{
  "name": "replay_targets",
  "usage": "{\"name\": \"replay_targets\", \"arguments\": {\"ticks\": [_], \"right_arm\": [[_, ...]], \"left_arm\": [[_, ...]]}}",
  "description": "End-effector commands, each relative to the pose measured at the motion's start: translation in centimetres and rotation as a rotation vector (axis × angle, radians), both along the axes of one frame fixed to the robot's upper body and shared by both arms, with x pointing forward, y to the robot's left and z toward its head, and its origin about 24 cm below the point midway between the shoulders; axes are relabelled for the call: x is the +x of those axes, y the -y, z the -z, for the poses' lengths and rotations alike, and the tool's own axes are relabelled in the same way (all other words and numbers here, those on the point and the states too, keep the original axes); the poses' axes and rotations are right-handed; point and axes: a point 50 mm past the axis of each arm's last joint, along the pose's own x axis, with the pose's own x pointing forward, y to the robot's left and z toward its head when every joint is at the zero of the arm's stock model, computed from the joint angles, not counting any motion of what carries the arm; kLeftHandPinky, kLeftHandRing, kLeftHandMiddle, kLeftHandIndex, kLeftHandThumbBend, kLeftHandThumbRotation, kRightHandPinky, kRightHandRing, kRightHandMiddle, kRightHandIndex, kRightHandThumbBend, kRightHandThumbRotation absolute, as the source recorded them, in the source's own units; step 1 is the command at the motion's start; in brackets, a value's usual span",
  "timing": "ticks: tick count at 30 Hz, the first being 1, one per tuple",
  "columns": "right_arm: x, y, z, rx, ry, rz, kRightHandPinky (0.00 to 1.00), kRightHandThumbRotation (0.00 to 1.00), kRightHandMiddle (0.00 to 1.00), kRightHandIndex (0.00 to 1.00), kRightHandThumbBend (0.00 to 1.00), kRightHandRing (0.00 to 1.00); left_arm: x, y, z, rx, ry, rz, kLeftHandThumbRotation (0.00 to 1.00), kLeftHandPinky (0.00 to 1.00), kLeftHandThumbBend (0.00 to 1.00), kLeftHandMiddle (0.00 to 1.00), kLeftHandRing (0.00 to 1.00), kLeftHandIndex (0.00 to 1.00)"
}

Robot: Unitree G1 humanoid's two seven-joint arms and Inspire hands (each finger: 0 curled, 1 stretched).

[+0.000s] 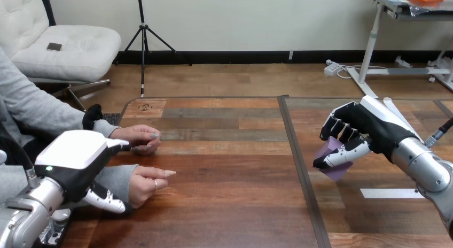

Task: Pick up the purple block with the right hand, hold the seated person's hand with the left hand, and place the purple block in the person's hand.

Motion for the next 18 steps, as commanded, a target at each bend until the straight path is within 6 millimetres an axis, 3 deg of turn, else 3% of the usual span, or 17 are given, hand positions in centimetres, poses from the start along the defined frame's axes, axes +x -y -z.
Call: {"name": "replay_targets", "arguments": {"ticks": [1,8,18], "right_arm": [[1.33,0.01,-3.21,0.030,0.132,0.000,0.36,0.00,0.43,0.43,0.88,0.39],[1.29,0.03,-3.02,0.027,0.130,0.010,0.36,0.00,0.42,0.43,0.88,0.39],[1.29,-0.05,-2.99,0.036,0.127,0.007,0.37,0.00,0.43,0.43,0.87,0.39]], "left_arm": [[1.45,-0.42,-1.72,0.057,0.066,-0.001,0.37,0.79,1.00,0.85,0.84,0.85],[1.73,-0.86,-1.36,0.089,0.038,-0.032,0.35,0.81,1.00,0.86,0.84,0.86],[2.10,-0.95,-1.22,0.096,-0.002,-0.056,0.24,0.82,1.00,0.86,0.85,0.85]]}}
